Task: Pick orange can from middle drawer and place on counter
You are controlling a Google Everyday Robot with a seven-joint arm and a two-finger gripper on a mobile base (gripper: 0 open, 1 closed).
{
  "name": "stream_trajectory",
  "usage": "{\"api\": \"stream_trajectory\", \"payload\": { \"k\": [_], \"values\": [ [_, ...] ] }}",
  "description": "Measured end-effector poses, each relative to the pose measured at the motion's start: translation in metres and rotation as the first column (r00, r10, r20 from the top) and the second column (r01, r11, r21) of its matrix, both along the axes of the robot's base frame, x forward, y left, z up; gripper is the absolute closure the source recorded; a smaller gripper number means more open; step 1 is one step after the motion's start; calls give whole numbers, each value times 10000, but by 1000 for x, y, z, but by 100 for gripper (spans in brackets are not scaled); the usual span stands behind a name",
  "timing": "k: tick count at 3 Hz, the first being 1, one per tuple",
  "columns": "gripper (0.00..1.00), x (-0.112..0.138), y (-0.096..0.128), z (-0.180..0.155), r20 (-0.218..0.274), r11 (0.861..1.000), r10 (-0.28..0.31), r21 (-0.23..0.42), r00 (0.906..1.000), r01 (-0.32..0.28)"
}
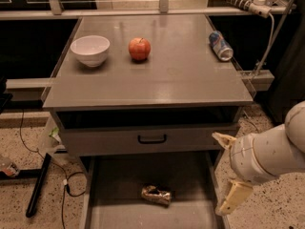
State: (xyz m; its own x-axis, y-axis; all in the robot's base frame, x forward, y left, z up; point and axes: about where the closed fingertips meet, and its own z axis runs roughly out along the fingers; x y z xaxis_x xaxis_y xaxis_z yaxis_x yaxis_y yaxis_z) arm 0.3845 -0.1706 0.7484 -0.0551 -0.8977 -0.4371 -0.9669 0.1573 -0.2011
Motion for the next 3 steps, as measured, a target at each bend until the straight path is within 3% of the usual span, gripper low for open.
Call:
{"api": "stream_trajectory", "payload": {
  "k": [2,3],
  "values": [
    [0,2,7,-17,-289,9998,77,194,9996,-71],
    [0,10,21,-65,-621,9981,152,611,9980,-114]
  ]
}}
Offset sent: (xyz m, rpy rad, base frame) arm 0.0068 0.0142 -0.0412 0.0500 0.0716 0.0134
